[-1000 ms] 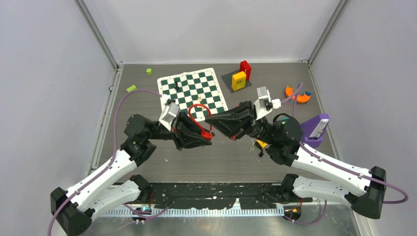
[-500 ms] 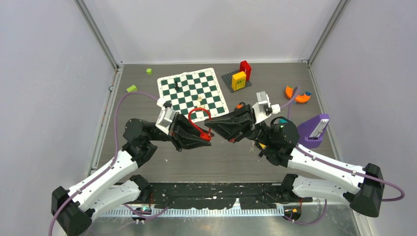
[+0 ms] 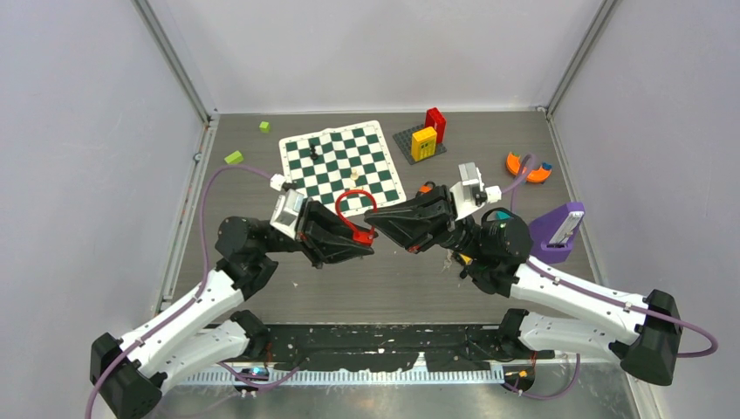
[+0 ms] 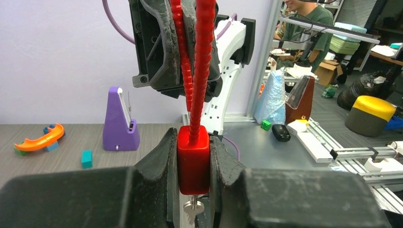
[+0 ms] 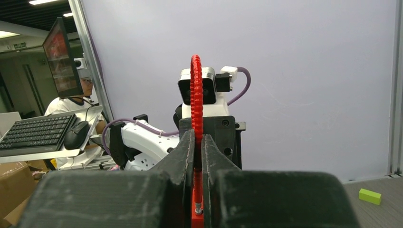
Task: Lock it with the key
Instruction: Lock the lock.
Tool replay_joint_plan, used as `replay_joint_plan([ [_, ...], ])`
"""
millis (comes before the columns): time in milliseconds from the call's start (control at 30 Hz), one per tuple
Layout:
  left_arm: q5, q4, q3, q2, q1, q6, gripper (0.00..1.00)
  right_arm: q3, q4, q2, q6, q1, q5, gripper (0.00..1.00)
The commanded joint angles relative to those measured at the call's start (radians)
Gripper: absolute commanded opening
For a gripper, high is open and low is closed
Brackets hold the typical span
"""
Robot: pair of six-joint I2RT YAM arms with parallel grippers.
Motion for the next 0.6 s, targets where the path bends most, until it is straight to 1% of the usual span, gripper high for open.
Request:
replay_joint_plan([
  [0, -0.058, 0.091, 0.018, -0.017, -0.004, -0.023, 0.00, -0.005, -0.018, 0.020, 0.003, 0.013, -0.026, 0.05],
  [167, -0.038, 0.107, 0.023, -0.018, -0.004, -0.036, 0.00, -0.005, -0.022, 0.038, -0.013, 0.015, -0.023, 0.05],
  [333, 0.067, 0.065, 0.066, 0.009, -0.005, -0.029, 0.00, -0.015, -0.024, 0.054, -0.034, 0.022, -0.016, 0.05],
  [500, 0.002, 0.074, 0.054, -0.011, -0.004, -0.013, 0.00, -0.041, -0.035, 0.036, -0.059, 0.025, 0.002, 0.05],
  [567, -0.073, 0.092, 0.041, -0.026, -0.004, -0.017, 0.00, -0.053, -0.033, 0.024, -0.062, 0.025, 0.006, 0.05],
])
